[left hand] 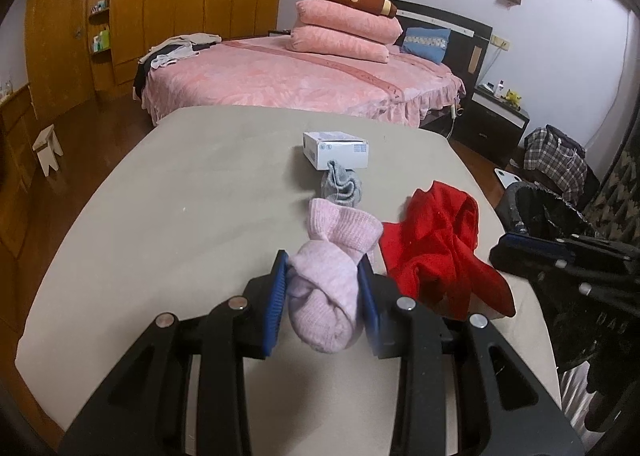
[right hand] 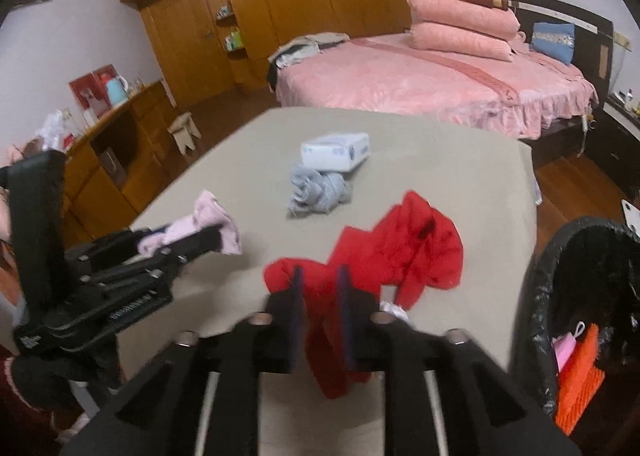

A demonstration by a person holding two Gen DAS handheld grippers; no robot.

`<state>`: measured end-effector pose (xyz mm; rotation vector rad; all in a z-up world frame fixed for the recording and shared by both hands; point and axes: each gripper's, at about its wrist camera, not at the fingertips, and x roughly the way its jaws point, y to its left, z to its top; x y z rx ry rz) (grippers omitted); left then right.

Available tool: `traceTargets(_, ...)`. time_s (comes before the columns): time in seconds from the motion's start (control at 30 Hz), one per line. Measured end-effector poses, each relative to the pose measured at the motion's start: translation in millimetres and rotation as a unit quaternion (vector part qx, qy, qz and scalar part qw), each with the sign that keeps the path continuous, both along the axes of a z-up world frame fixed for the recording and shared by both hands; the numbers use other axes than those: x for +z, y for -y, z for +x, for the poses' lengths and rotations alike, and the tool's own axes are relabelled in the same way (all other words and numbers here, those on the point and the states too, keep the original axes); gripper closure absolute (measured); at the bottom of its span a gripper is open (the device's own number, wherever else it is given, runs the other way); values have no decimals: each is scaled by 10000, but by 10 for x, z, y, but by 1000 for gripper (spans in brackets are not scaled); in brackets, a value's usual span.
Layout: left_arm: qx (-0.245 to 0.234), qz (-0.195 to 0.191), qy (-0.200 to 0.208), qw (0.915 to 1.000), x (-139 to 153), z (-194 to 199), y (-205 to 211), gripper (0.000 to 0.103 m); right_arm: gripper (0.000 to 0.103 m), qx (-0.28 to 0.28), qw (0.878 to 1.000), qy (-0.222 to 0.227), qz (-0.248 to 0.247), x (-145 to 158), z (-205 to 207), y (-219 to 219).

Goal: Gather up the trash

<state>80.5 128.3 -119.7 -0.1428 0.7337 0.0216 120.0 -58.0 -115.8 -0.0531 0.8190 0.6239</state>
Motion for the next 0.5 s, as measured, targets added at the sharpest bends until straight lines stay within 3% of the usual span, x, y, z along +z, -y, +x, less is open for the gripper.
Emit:
traceTargets(0.13,-1,1,-23,10000,1,11,-13,70,60,-148,9998,-142,-73,-121,41,32)
traceTargets(0.2,9,1,-21,10000,1,15,-19,70,44,-231,9993,-257,-103,-187,58,52)
traceTargets(0.37,47,-20,-18,10000,-8,5,-43,70,41,-239,9986,-314,-343,-321,56,17)
traceTargets(0.43,42,-21,-17,10000,-6,4,-46,70,64,-141,9989,-298,-322,-333,44,8)
traceTargets(0.47,42,-20,-12,10000,-5,6,-45,70,82,-26,9991,-325,-255,-322,42,3)
traceTargets(0.5,39,-17,-5,10000,-6,-3,-45,70,88,-1,9992,-334,-219,-312,34,12)
